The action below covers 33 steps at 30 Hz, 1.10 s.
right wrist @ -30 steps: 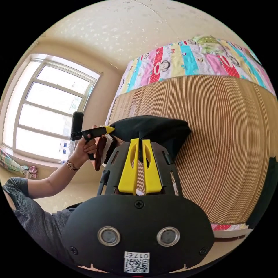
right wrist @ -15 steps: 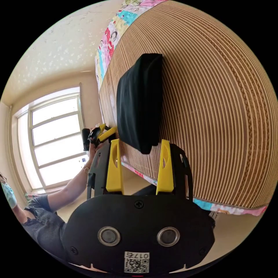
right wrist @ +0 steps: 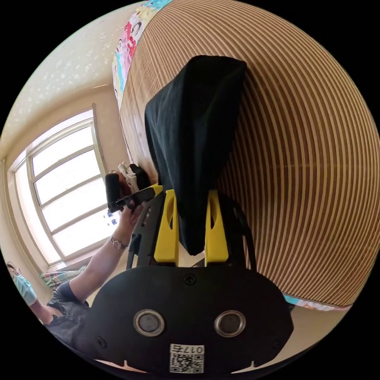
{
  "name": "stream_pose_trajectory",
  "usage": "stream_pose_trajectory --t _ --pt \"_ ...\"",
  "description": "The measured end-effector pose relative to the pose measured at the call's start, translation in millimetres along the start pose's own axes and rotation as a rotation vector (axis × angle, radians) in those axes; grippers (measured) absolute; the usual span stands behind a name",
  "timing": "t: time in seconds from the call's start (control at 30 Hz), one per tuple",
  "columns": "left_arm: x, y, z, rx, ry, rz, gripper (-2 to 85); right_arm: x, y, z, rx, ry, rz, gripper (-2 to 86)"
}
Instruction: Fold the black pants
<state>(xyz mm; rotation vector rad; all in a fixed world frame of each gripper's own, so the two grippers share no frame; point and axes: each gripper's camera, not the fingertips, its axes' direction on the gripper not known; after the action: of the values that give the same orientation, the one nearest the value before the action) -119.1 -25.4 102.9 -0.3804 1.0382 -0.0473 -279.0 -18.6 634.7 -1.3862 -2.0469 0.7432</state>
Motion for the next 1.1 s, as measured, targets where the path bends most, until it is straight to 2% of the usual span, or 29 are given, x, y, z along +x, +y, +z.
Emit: stream_pose_trajectory --t 0.07,0.17,0.47,0.53,0.57,0.63,0.7,0.73,0.77,0.83,0.9,1.0,1.1 --pt "14.4 32.5 -17.2 0.02 0.066 0.018 7.6 -27.4 28.8 -6.5 0.014 -0.082 -0.066 8.0" --pt "45.7 101.8 -69.9 0.098 0.033 0.072 6.8 -69.1 56.8 3.4 -0.051 -0.102 -0.126 6.8" --pt "125.0 304.3 -328.0 0.613 -0.069 0.086 6.0 -256.5 81.0 83.4 -0.154 -0.34 -0.386 6.2" --pt "132.4 340.5 -384.5 0.756 -0.116 0.115 2.7 -297.9 76.0 112.2 -0.151 -0.304 -0.486 6.5" --pt "131.3 345.1 -395.2 0.773 -0.126 0.114 1.4 -321.4 71.5 136.1 -0.149 -0.253 -0.54 6.7" --pt "112.9 350.3 -420.1 0.807 -0.284 -0.008 1.6 -337.6 58.8 175.6 -0.143 -0.181 -0.577 7.4" --pt "88.4 348.4 -415.5 0.831 -0.416 -0.166 3.0 -332.6 36.5 220.3 -0.179 -0.04 -0.592 8.0" --pt "70.6 346.2 -402.3 0.84 -0.436 -0.254 4.3 -318.7 18.9 251.9 -0.257 0.127 -0.61 7.7" --pt "62.4 344.6 -393.5 0.841 -0.419 -0.289 5.6 -295.3 4.4 272.7 -0.322 0.315 -0.563 6.5" --pt "44.4 334.5 -350.7 0.844 -0.264 -0.306 10.1 -258.6 -7.8 275.4 -0.353 0.471 -0.489 4.2" --pt "44.5 319.6 -314.2 0.829 -0.214 -0.266 10.9 -231.6 -10.8 258.3 -0.362 0.421 -0.527 2.9" --pt "38.6 278.5 -259.5 0.649 -0.381 -0.39 8.6 -185.8 -21.1 227.4 -0.402 0.452 -0.518 1.5" --pt "46.3 268.0 -246.5 0.641 -0.4 -0.378 6.4 -126.2 -35.6 175.5 -0.398 0.513 -0.455 0.9"
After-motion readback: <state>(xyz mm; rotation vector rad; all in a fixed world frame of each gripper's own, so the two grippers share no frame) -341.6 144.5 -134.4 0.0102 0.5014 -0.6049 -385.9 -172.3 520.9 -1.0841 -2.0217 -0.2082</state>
